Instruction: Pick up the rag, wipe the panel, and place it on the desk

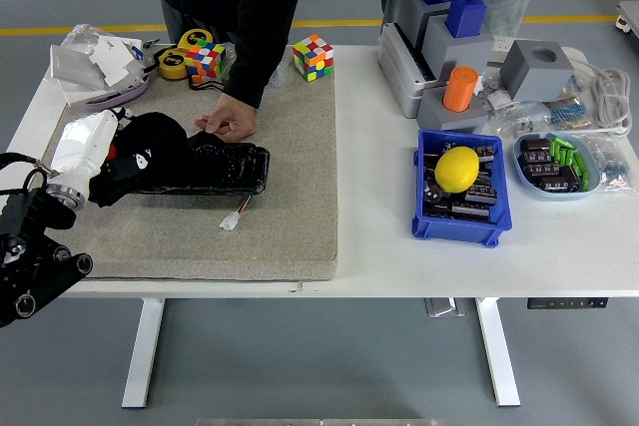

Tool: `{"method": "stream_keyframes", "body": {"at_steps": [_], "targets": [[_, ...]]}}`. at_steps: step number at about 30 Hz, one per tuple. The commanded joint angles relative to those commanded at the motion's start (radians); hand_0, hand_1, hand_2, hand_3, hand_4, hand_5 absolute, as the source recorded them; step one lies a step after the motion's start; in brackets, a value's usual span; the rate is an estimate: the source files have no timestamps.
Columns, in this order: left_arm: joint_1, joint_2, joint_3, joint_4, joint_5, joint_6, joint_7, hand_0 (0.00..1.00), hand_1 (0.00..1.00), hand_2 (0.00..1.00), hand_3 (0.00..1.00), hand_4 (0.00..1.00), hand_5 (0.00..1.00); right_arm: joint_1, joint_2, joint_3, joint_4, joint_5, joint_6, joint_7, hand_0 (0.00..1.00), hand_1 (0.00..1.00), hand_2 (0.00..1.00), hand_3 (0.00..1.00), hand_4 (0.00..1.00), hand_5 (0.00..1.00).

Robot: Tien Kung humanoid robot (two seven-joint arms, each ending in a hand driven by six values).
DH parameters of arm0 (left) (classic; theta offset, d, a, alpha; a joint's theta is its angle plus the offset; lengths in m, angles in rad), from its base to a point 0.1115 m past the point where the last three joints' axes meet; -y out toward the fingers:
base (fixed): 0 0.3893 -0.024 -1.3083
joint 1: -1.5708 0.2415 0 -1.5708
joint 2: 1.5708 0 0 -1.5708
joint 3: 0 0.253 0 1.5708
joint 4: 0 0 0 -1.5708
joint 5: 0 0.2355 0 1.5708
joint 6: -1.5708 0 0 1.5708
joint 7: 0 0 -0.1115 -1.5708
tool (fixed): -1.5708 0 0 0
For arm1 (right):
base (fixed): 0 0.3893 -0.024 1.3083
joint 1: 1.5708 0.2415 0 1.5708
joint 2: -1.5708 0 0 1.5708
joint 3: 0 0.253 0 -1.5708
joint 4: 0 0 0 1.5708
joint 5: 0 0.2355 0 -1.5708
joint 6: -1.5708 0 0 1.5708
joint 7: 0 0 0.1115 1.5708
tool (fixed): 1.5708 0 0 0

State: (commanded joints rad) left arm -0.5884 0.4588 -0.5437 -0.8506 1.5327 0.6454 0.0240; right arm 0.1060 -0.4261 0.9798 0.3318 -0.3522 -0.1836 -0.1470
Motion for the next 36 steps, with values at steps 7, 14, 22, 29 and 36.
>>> {"method": "stream_keyframes", "body": {"at_steps": [7,14,22,29,36], "targets": [[0.033,0.013,-0.063,0.002,0.013,0.0,-0.002,0.175,0.09,0.311,0.652,0.554,0.036,-0.003,0.007,0.006,0.001,-0.002,0.0,0.003,0.746,0.675,0.699,0.63,0.998,0.598],[0.051,0.017,-0.086,0.01,0.016,0.0,-0.002,0.175,0.1,0.355,0.588,0.555,0.038,-0.004,0.003,0.012,0.003,-0.004,-0.001,0.001,0.746,0.676,0.699,0.63,0.998,0.599],[0.029,-0.008,-0.044,-0.007,0.012,0.0,0.001,0.175,0.09,0.311,0.651,0.553,0.033,0.002,0.002,0.007,0.003,-0.003,0.0,0.001,0.746,0.676,0.699,0.631,0.998,0.6],[-0.013,-0.036,0.034,-0.03,0.008,0.0,0.009,0.175,0.09,0.311,0.651,0.554,0.034,0.007,-0.001,0.002,0.003,-0.002,0.002,0.001,0.746,0.676,0.699,0.631,0.998,0.599],[-0.044,-0.065,0.101,-0.054,0.004,0.0,0.015,0.175,0.091,0.31,0.651,0.556,0.035,0.011,-0.005,-0.002,0.004,-0.002,0.003,0.001,0.747,0.676,0.699,0.631,0.998,0.599]]}}
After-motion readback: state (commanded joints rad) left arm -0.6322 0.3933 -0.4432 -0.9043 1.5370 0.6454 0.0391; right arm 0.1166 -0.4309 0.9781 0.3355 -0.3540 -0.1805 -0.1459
